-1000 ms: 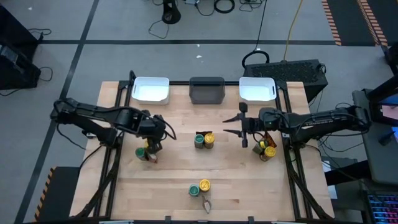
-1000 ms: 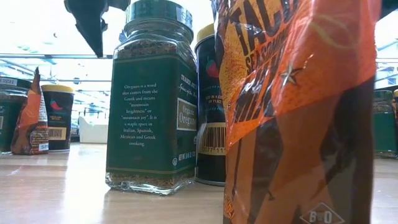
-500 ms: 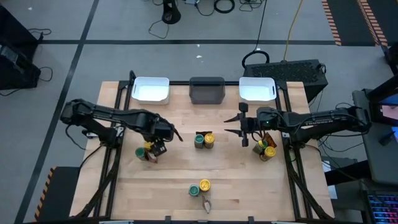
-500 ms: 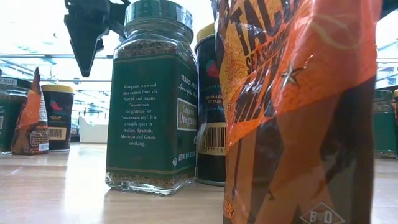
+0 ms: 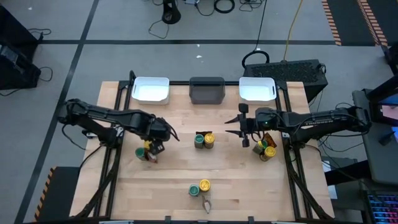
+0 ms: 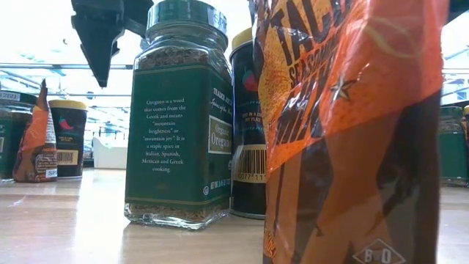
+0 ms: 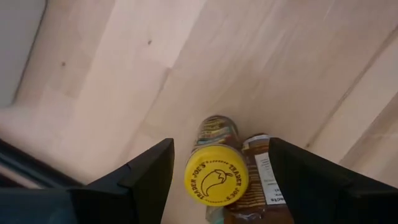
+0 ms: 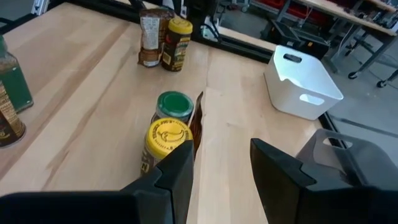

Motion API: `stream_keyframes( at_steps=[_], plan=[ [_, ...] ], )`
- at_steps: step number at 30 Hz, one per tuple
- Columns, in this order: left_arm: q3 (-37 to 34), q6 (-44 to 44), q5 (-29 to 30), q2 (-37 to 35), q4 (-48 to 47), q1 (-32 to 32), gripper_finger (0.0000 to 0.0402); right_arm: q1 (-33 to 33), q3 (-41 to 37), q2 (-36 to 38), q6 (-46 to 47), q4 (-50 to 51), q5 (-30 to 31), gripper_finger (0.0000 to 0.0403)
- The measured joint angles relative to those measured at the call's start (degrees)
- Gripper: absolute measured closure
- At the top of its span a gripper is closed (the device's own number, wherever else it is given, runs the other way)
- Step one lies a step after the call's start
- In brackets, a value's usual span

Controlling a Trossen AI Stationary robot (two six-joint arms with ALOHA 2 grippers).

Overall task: Sort spices by type
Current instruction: Put the top left yellow seasoning bottle into the left white bin

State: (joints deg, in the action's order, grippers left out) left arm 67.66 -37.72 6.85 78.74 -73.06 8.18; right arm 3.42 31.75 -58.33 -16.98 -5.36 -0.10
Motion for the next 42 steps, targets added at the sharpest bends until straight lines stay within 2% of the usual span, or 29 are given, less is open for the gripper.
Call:
stream_keyframes(
  at_steps=[5, 10, 24, 35, 42],
  plan=[
    [-5.89, -2.45, -0.11, -2.81, 5.18, 1.45, 0.0136, 0.00, 0.00, 0.00, 0.03, 0.58, 0.00, 0.0261],
    [-9.93, -5.37, -0.92, -3.97, 5.34, 2.18, 0.0136, 0.00, 0.00, 0.00, 0.01, 0.56, 0.00, 0.0261],
    [-18.61, -8.39, -3.53, -6.36, 12.44, 3.09, 0.0135, -0.01, 0.00, 0.00, 0.01, 0.92, 0.00, 0.0261],
    [-19.48, -6.99, -3.78, -6.28, 13.05, 3.11, 0.0137, 0.00, 0.00, 0.00, -0.15, 0.91, 0.01, 0.0261],
    [-19.48, -6.38, -3.74, -6.30, 13.00, 3.11, 0.0163, 0.00, 0.00, 0.00, -0.16, 0.91, 0.02, 0.0261]
  ],
)
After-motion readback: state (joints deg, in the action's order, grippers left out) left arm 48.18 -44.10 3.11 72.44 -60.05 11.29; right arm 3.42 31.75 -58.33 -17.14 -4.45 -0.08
